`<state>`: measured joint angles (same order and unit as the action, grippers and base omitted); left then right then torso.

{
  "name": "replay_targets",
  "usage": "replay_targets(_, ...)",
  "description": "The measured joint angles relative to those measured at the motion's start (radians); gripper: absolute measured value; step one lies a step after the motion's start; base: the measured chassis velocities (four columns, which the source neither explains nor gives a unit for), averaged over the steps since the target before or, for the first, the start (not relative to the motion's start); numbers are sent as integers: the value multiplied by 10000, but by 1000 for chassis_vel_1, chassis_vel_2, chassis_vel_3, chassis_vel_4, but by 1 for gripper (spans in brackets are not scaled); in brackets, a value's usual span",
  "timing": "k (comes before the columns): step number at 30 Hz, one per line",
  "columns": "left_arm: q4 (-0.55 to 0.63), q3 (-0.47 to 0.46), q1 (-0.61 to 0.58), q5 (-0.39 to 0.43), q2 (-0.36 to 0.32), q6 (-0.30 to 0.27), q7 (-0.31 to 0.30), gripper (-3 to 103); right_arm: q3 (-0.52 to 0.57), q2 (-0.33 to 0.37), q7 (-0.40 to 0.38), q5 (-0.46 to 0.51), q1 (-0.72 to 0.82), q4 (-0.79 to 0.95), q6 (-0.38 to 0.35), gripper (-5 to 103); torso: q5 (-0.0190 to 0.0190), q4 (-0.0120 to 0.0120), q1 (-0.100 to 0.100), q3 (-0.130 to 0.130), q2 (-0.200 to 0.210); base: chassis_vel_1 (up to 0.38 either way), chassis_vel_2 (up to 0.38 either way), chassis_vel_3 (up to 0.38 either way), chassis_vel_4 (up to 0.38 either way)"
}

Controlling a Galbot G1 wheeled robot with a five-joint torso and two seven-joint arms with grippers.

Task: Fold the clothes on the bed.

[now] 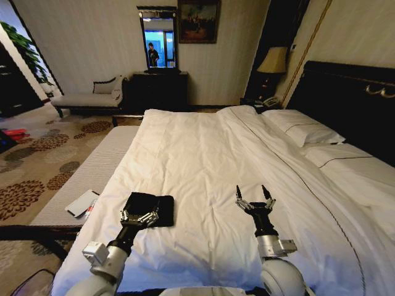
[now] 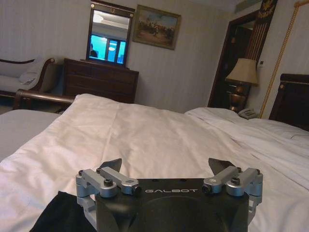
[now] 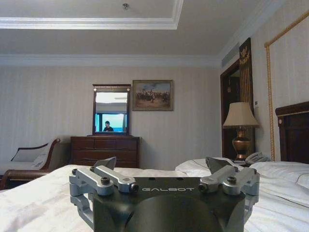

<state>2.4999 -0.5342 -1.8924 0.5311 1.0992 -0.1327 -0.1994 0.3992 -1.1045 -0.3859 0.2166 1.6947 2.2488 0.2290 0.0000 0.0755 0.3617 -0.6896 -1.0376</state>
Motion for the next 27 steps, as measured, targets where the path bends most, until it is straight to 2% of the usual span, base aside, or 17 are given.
replay_targets(27, 14, -25, 19, 44, 7, -21, -26, 100, -43, -2, 7, 49, -36, -38, 0, 100, 0, 0, 0, 0, 0, 0, 0, 0, 0)
